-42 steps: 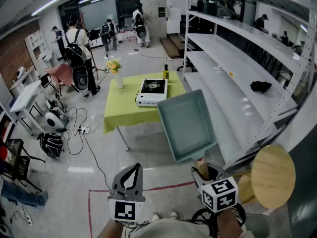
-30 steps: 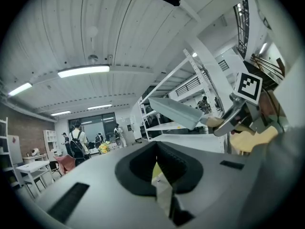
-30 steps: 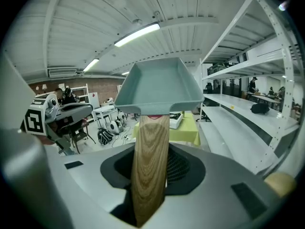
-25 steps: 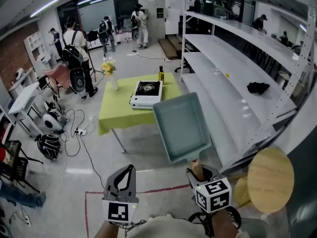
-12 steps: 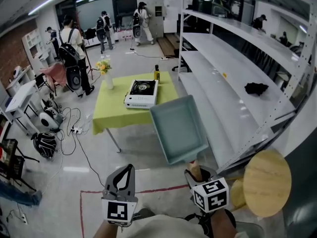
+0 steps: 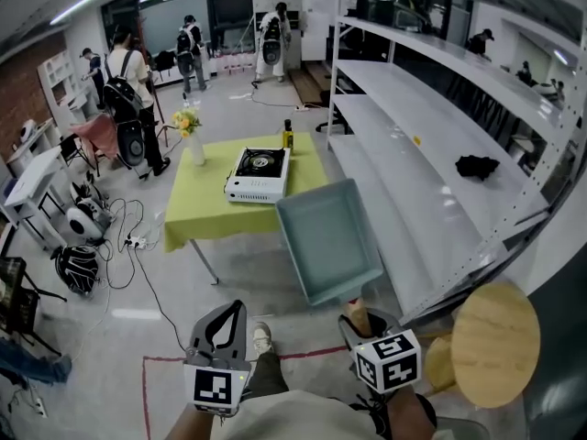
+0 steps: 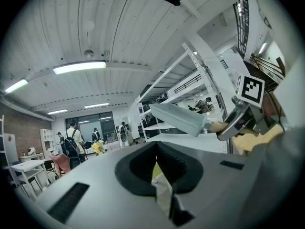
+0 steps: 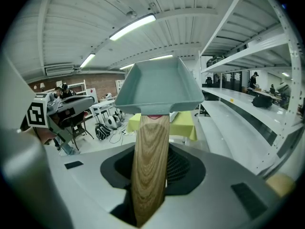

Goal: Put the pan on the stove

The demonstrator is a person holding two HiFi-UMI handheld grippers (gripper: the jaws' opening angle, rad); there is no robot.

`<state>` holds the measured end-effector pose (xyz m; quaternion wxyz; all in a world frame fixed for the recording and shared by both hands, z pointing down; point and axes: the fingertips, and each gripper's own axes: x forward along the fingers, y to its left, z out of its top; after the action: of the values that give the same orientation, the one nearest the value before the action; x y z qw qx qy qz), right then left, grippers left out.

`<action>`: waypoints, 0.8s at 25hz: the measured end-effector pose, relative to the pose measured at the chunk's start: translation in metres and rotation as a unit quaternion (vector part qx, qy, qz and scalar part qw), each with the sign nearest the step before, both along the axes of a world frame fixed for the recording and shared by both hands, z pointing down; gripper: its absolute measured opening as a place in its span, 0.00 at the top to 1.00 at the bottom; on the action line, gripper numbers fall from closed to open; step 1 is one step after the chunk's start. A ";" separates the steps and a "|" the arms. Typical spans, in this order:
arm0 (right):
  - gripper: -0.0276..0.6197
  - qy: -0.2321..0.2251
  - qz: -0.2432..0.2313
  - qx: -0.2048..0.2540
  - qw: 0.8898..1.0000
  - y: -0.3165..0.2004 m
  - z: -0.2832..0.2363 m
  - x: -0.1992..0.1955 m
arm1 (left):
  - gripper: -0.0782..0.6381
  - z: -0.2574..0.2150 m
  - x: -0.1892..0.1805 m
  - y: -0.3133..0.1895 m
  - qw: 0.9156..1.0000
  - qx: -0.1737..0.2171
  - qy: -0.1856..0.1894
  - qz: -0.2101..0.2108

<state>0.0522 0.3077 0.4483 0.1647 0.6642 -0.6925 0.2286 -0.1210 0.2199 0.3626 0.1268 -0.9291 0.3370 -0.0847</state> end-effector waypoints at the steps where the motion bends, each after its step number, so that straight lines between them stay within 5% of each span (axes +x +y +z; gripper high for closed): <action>1: 0.76 0.000 0.002 0.000 1.000 -0.005 0.002 0.002 | 0.88 0.002 0.003 -0.006 1.000 0.003 -0.001 0.002; 20: 0.76 0.003 0.001 -0.034 0.999 -0.164 0.028 0.029 | 0.88 0.021 0.038 -0.166 1.000 -0.013 -0.019 0.017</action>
<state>0.0808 0.1438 0.4762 0.1894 0.6595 -0.6830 0.2502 -0.0832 0.0537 0.3835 0.1227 -0.9345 0.3173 -0.1045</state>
